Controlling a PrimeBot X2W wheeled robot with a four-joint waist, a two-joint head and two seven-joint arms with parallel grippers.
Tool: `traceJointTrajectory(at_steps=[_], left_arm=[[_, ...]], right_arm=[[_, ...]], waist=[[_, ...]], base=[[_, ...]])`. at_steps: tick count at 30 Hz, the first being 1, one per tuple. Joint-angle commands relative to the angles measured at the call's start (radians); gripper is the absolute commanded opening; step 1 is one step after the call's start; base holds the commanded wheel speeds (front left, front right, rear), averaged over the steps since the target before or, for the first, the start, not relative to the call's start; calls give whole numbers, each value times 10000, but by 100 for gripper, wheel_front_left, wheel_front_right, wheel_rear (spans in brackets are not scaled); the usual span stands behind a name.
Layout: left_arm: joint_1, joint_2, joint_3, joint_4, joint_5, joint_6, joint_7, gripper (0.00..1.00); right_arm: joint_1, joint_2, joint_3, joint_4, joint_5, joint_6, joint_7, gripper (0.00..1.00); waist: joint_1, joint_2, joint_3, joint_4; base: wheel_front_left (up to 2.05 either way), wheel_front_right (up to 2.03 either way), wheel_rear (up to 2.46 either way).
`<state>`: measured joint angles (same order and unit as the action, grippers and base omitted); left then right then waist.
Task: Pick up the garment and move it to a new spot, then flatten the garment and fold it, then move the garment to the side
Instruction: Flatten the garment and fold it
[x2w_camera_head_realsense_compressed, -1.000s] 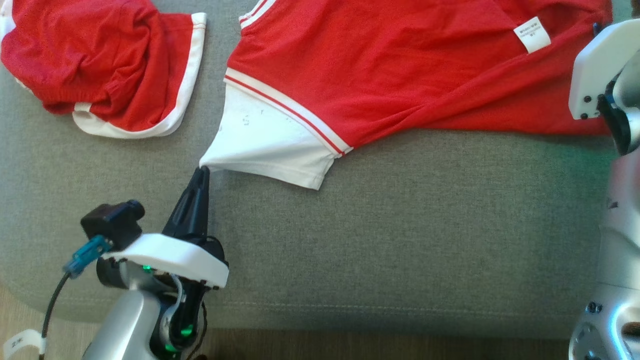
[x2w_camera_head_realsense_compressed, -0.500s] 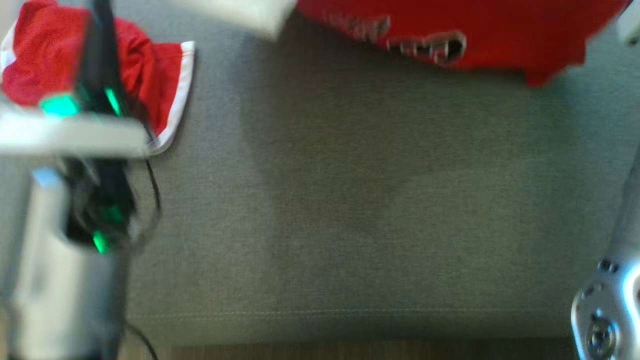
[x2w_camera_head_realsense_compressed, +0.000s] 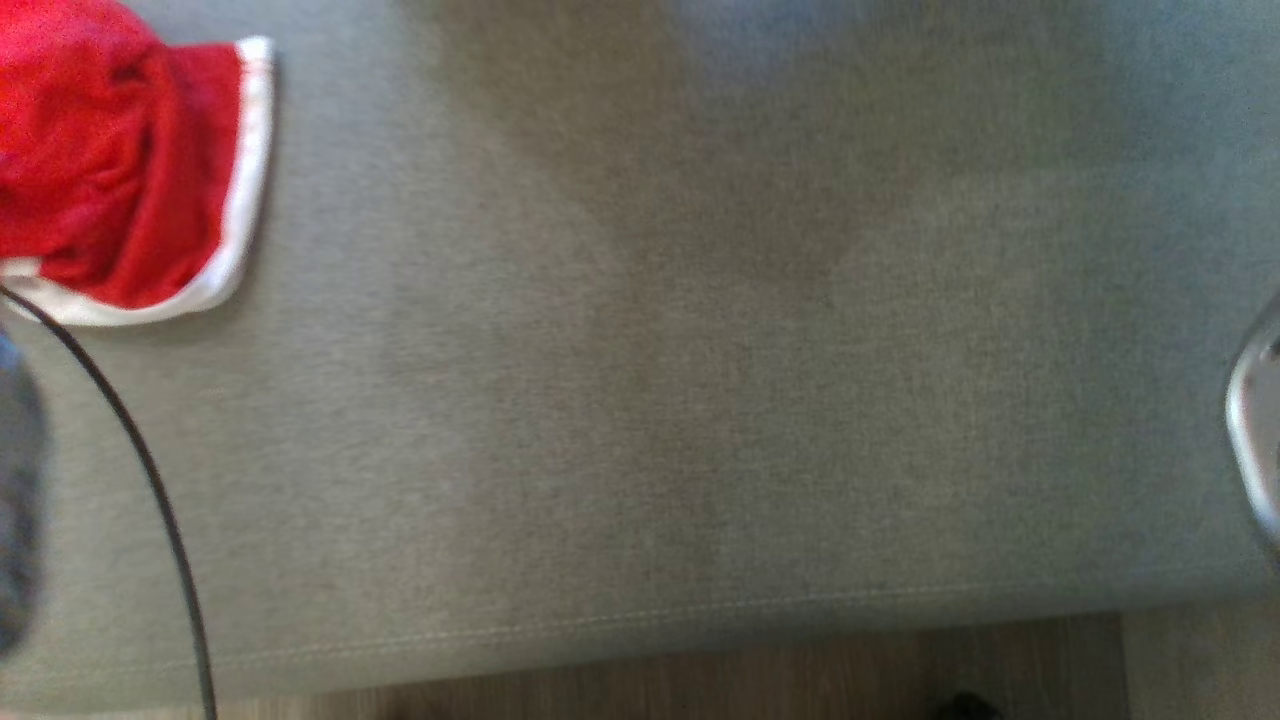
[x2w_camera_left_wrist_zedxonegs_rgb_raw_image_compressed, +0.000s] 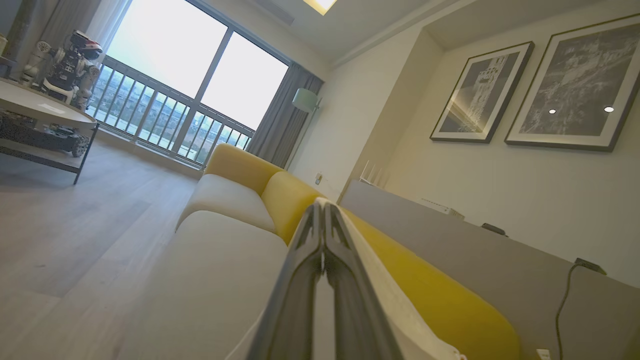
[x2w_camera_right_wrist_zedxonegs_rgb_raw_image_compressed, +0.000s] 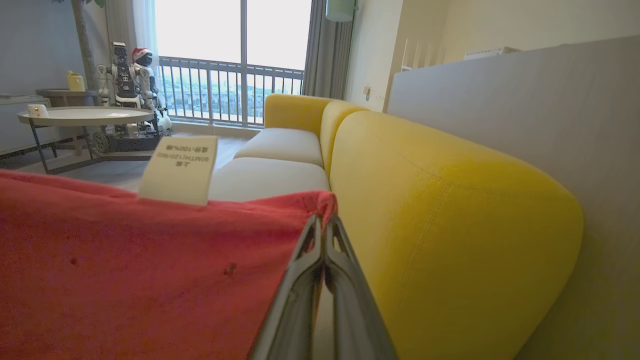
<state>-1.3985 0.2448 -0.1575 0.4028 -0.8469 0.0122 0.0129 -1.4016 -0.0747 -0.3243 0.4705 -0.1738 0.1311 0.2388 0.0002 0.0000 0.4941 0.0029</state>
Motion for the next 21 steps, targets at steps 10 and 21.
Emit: traceJointTrajectory(at_steps=[10, 21], left_arm=[[-3845, 730, -771, 2926, 2152, -1003, -2579, 0], [-977, 420, -2, 331, 2204, -1422, -2744, 0]], right_arm=[[-2497, 199, -767, 1222, -2398, -4, -3643, 0], [-1480, 10, -1522, 2502, -3024, -4, -4879, 0]], waist=[[-2, 0, 1275, -613], [-2, 0, 1793, -38]], base=[[0, 0, 0], [0, 0, 0]])
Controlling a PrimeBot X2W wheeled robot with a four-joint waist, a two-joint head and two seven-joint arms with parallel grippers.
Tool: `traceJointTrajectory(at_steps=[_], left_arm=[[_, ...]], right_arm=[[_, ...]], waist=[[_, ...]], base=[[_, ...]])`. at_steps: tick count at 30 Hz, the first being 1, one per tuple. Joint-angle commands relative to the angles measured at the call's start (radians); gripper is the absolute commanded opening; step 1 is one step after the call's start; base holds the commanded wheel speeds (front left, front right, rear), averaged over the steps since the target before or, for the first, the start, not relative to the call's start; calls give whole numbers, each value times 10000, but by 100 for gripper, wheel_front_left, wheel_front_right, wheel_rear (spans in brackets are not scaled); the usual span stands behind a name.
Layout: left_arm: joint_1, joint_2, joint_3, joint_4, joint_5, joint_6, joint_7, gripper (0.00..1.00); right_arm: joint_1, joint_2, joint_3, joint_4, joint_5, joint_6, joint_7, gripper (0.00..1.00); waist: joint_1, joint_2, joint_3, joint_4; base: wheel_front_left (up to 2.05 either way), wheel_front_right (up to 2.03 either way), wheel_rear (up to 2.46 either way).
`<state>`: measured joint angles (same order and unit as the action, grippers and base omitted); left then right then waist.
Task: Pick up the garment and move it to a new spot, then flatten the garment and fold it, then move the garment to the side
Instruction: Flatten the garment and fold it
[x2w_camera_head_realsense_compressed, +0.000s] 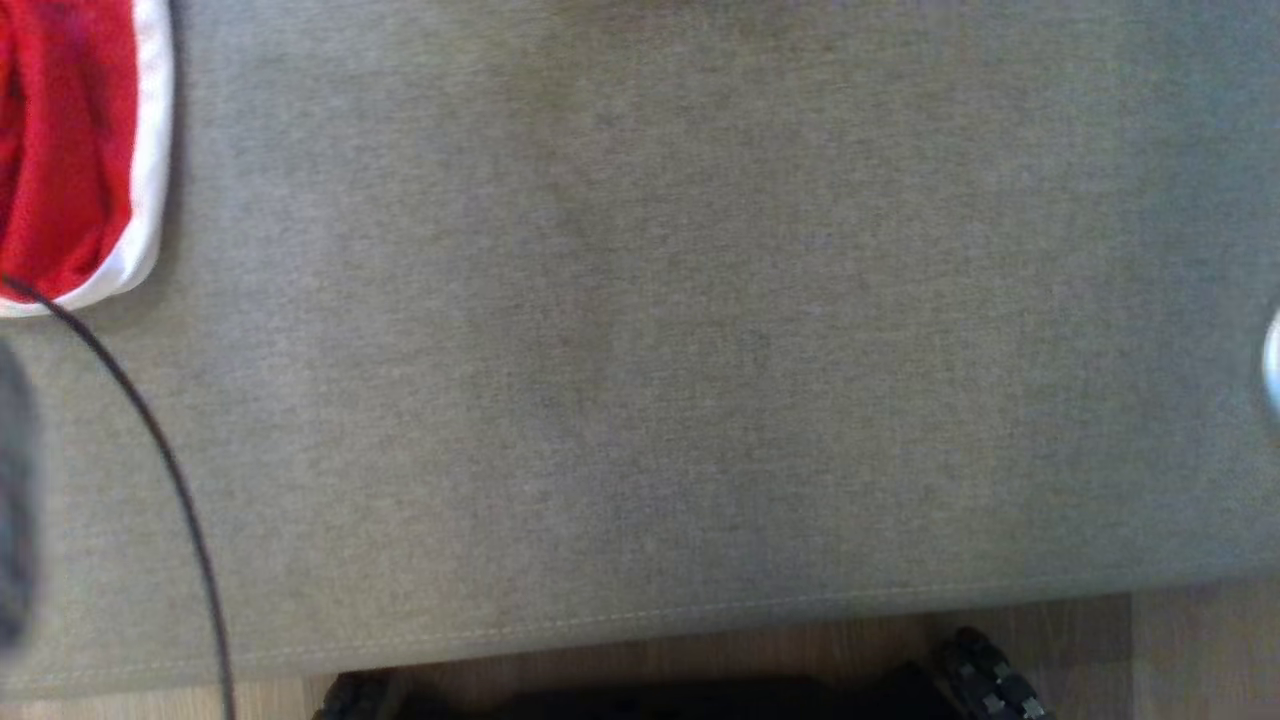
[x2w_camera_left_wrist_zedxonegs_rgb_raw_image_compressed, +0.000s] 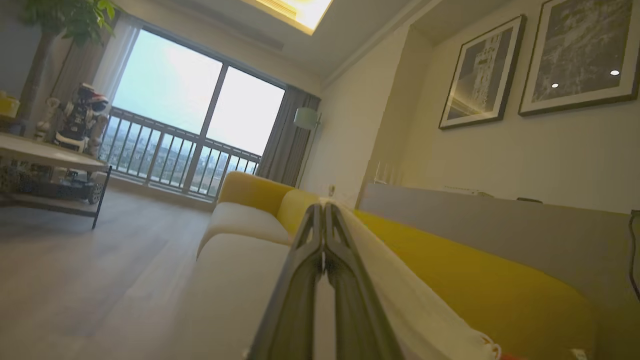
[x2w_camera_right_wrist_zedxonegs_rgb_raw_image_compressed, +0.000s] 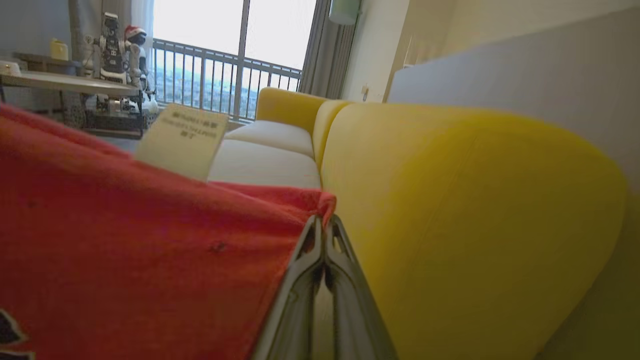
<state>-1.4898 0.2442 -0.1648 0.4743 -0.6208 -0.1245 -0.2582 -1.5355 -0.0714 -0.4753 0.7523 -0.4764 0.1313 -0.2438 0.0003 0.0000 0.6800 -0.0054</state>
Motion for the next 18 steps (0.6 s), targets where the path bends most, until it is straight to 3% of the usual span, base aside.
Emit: traceJointTrajectory(at_steps=[1, 5, 6, 11, 12, 18], left_arm=[[553, 481, -95, -657, -271, -56, -33, 0], [3231, 699, -407, -1698, -1268, -58, -34, 0], [3231, 699, -407, -1698, -1268, -58, -34, 0], [6761, 1026, -248, -3197, -2059, -59, -35, 0], [8189, 1117, -73, -3861, -2163, -22, -35, 0], [12137, 1007, 353, -5820, -2588, 727, -12, 0]], right_arm=[[101, -54, -85, -186, 74, -6, -53, 0], [1279, -181, -206, 249, 421, -6, 125, 0], [1279, -181, -206, 249, 421, -6, 125, 0], [3209, -93, -39, -60, 1300, -6, 547, 0], [4160, -29, 184, -495, 1891, -6, 770, 0], [7846, 62, 1044, -3388, 3495, -6, 1629, 0]], waist=[[-3, 0, -131, 75], [-3, 0, -708, 156], [-3, 0, -708, 156], [-3, 0, -1706, 130], [-3, 0, -2094, 100], [-3, 0, -2969, 65]], base=[[0, 0, 0], [0, 0, 0], [0, 0, 0], [0, 0, 0], [0, 0, 0], [0, 0, 0]])
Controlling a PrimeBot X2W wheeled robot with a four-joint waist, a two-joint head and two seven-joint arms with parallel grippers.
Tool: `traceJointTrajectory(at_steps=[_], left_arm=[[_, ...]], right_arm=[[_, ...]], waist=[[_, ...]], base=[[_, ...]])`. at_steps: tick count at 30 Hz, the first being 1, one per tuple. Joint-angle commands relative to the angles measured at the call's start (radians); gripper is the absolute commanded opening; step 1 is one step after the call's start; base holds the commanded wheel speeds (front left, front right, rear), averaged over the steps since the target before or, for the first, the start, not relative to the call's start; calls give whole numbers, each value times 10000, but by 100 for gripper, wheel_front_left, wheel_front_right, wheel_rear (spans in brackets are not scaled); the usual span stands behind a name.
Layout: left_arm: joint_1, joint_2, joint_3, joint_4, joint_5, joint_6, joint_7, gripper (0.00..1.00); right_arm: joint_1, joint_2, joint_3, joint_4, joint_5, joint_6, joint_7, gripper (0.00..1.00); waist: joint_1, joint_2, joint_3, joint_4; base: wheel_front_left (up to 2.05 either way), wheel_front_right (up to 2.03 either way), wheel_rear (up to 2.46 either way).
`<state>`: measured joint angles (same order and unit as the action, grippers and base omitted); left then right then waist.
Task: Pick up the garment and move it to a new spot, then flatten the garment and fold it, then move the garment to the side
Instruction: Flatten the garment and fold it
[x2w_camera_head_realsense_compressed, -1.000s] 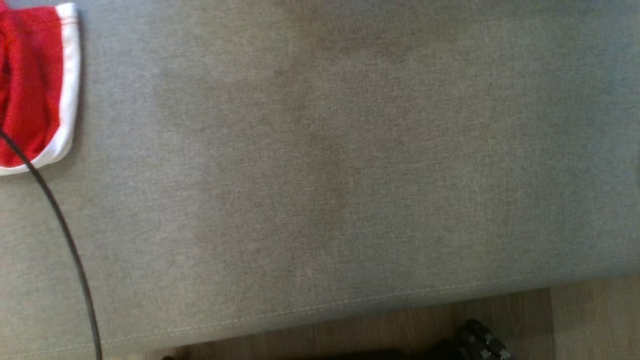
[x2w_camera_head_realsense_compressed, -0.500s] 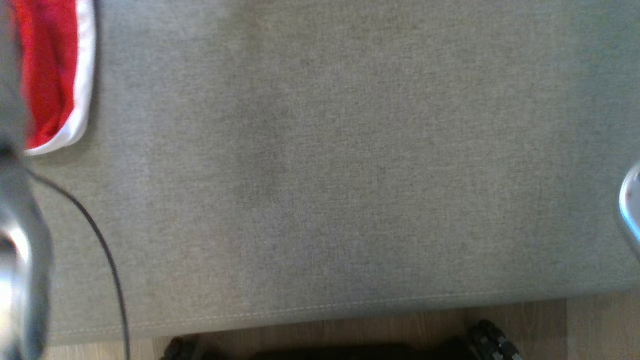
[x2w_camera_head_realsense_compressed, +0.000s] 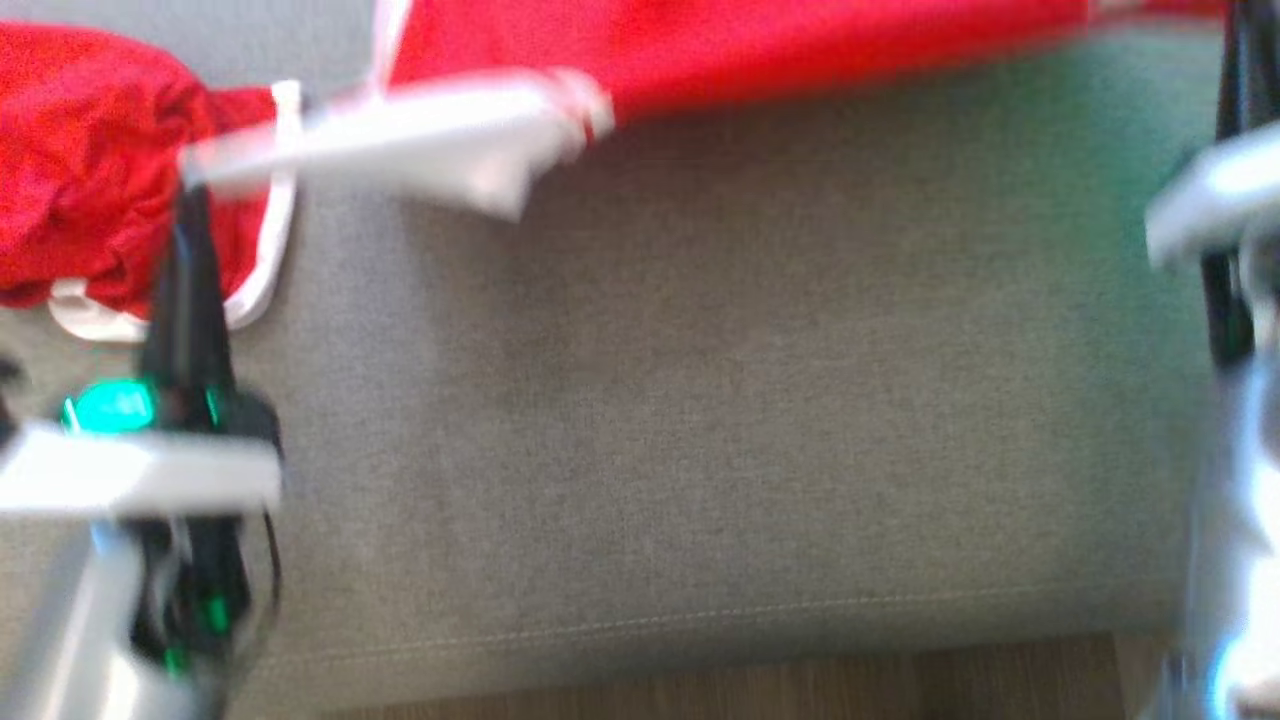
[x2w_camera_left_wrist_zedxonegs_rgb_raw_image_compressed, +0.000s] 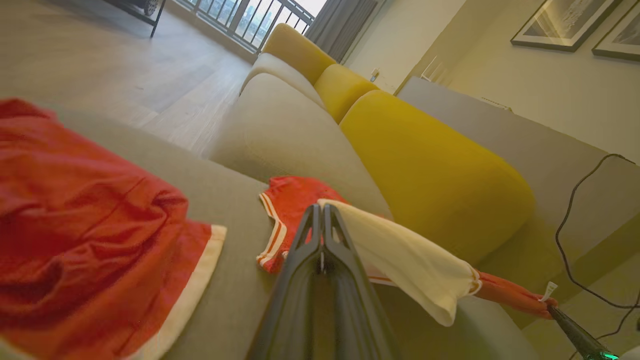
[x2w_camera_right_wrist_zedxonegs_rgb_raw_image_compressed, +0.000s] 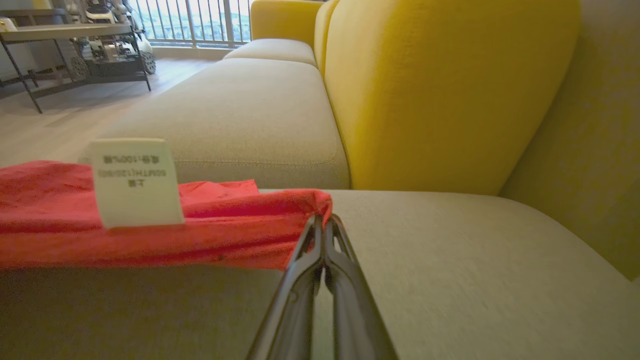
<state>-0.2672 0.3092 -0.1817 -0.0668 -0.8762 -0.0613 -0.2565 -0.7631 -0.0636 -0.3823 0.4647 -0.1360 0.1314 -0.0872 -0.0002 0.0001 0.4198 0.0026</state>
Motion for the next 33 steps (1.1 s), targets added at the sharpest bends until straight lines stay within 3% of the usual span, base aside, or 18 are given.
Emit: traceJointTrajectory(at_steps=[1, 8, 15, 24, 33], left_arm=[[474, 315, 492, -692, -77, 216, -2, 0], [3149, -42, 172, -1762, -160, 944, 67, 0], [4117, -48, -83, -2050, -338, 1557, 724, 0], [2661, -287, -434, -1633, -271, 2149, 1512, 0], [269, -778, -937, 429, -57, 1622, 1493, 0]], right_arm=[[818, -7, 178, -1178, 289, -7, 220, 0], [5155, 112, -190, -5233, 1313, -7, 1262, 0], [7117, 130, -762, -6786, 1819, -7, 1679, 0], [6249, 132, -420, -5913, 1335, -7, 2350, 0], [4337, 132, -171, -3901, 647, -7, 2218, 0]], waist=[[2, -1, -465, 2], [2, -1, -903, 238], [2, -1, -970, 278], [2, -1, -785, 267], [2, -1, -224, 419]], base=[[0, 0, 0], [0, 0, 0], [0, 0, 0], [0, 0, 0], [0, 0, 0]])
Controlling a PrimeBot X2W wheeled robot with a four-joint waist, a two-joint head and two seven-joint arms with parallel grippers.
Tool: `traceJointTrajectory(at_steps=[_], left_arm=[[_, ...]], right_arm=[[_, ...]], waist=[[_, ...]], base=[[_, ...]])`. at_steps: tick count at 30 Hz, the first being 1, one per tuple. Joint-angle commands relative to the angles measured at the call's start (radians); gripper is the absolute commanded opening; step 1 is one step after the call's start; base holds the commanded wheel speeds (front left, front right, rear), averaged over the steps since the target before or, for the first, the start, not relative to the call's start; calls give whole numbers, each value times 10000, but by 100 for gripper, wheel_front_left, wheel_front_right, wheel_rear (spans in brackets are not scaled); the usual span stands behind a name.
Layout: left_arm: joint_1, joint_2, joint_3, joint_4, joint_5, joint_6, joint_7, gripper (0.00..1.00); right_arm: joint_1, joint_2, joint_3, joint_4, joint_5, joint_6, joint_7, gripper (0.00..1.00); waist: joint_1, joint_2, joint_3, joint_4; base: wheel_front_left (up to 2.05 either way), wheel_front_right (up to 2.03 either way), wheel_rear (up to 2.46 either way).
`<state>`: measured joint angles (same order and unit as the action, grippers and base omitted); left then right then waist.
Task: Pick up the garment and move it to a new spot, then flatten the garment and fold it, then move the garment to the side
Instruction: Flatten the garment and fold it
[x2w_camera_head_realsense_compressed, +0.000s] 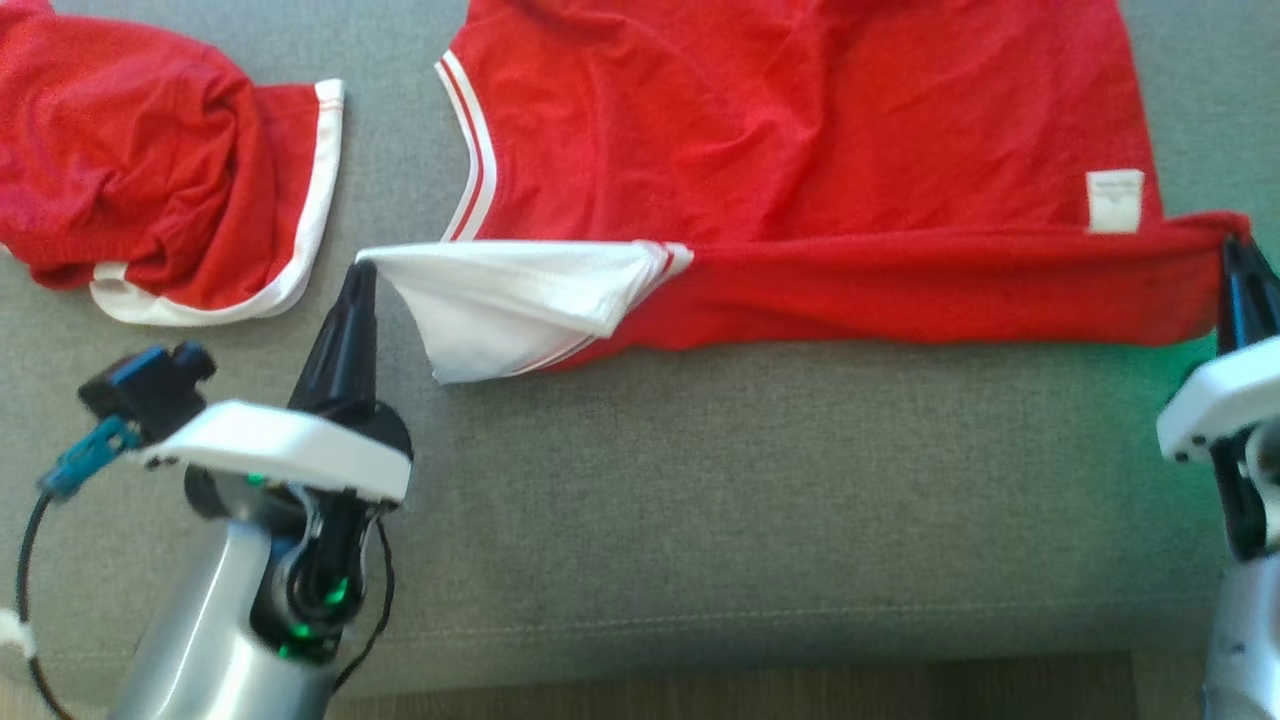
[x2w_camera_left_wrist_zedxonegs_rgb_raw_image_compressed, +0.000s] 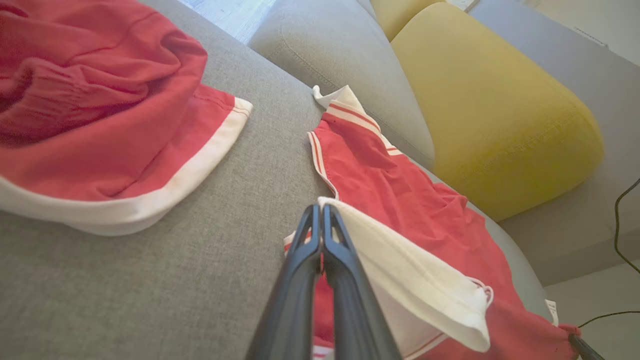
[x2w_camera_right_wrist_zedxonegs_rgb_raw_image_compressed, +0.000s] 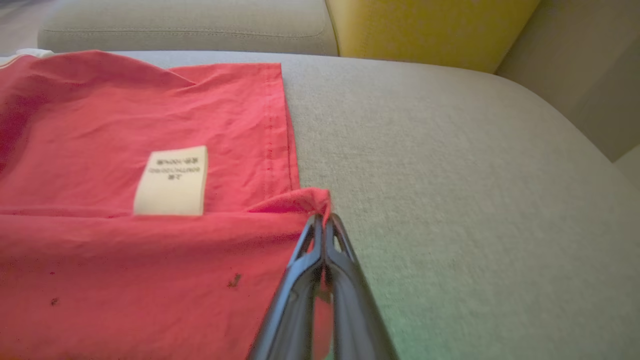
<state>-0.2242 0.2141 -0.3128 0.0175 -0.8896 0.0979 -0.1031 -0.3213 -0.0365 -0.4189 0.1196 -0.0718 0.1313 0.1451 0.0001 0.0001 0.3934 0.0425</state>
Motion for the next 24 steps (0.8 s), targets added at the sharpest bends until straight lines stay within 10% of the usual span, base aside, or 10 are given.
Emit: traceJointTrajectory(at_steps=[1, 7, 9, 11, 12, 24], left_arm=[[-362, 129, 342, -180, 101, -46, -87, 0], [-1378, 11, 82, 1093, 613, -499, -665, 0], [-1576, -100, 31, 1513, 644, -593, -788, 0], [-1726, -204, 41, 1846, 649, -663, -925, 42], [-1763, -273, 51, 1976, 626, -696, -986, 100], [-316, 95, -284, 1082, 1755, -582, -1437, 100]], right_arm=[[-276, -138, 197, -256, -78, -6, -161, 0], [-1244, -138, 187, 847, -663, -6, -699, 0], [-1438, -138, 186, 1236, -823, -6, -852, 31], [-1582, -138, 280, 1564, -848, -6, -1029, 100], [-1624, -138, 278, 1685, -764, -6, -1122, 100], [-572, -137, 648, 544, 792, -6, -1558, 100]], waist=[[-1, -1, 104, 31], [-1, -1, 441, 91], [-1, -1, 488, 96], [-1, -1, 508, 91], [-1, -1, 500, 86], [-1, -1, 229, -276]], base=[[0, 0, 0], [0, 0, 0], [0, 0, 0], [0, 0, 0], [0, 0, 0], [0, 0, 0]])
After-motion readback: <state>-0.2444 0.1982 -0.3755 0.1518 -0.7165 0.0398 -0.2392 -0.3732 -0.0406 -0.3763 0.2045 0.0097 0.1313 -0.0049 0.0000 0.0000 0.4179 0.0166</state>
